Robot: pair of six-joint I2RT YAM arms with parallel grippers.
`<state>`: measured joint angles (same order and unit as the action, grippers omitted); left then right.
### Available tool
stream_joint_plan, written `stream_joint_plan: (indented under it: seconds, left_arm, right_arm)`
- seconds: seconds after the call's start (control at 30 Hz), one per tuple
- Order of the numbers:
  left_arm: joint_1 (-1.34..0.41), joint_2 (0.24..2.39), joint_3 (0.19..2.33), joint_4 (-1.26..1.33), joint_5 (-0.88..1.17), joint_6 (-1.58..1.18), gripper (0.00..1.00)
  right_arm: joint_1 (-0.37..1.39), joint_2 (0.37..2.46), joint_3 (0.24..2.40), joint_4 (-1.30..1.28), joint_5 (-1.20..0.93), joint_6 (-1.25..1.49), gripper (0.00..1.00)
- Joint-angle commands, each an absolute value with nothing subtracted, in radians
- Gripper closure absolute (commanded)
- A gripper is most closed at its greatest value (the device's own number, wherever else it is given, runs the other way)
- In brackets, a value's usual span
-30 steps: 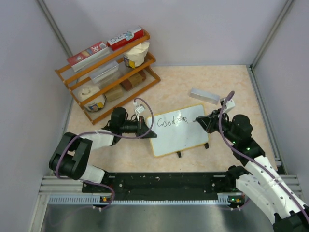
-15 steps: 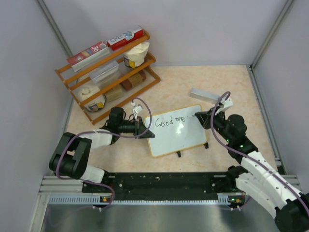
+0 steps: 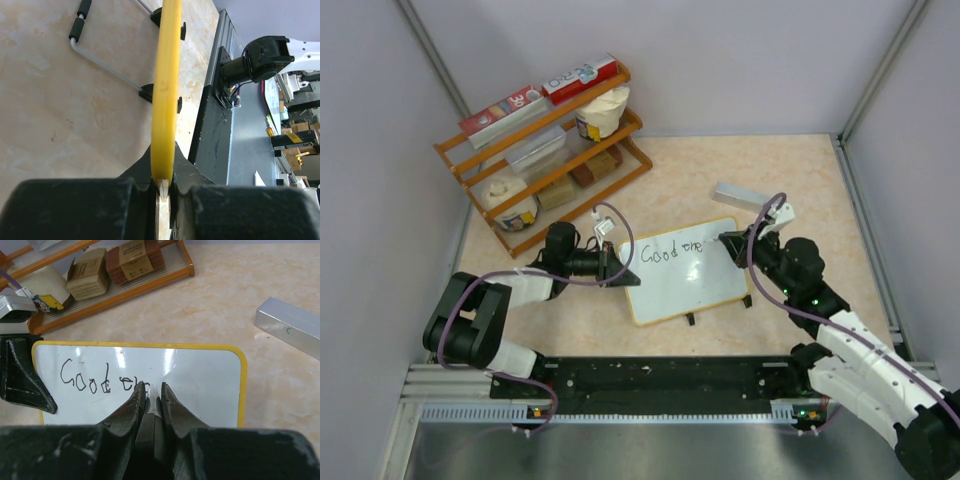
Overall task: Write a sentence on the whiteboard
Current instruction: Adjust the whiteboard on the whiteboard stand, then write a sentence on the whiteboard.
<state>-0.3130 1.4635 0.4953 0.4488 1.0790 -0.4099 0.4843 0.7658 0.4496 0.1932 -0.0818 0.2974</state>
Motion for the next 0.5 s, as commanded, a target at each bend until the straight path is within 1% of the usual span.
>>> stream_joint_plan:
  seconds: [0.0, 0.23, 0.47]
  left_arm:
    - [-0.301, 1.457, 0.474, 0.469, 0.986, -0.377, 1.0]
    - [-0.302, 1.447, 0.463, 0.489, 0.996, -0.383, 1.0]
    - [-0.302, 1.434, 0.453, 0.502, 0.999, -0.385, 1.0]
  right_arm:
    - [0.499, 0.709, 0.466, 0.227, -0.071, 0.284, 1.0]
    - [0.499, 0.67, 0.468, 0.186, -0.055, 0.281, 1.0]
    - [0.499, 0.678, 0.477, 0.178, -0.055, 0.287, 1.0]
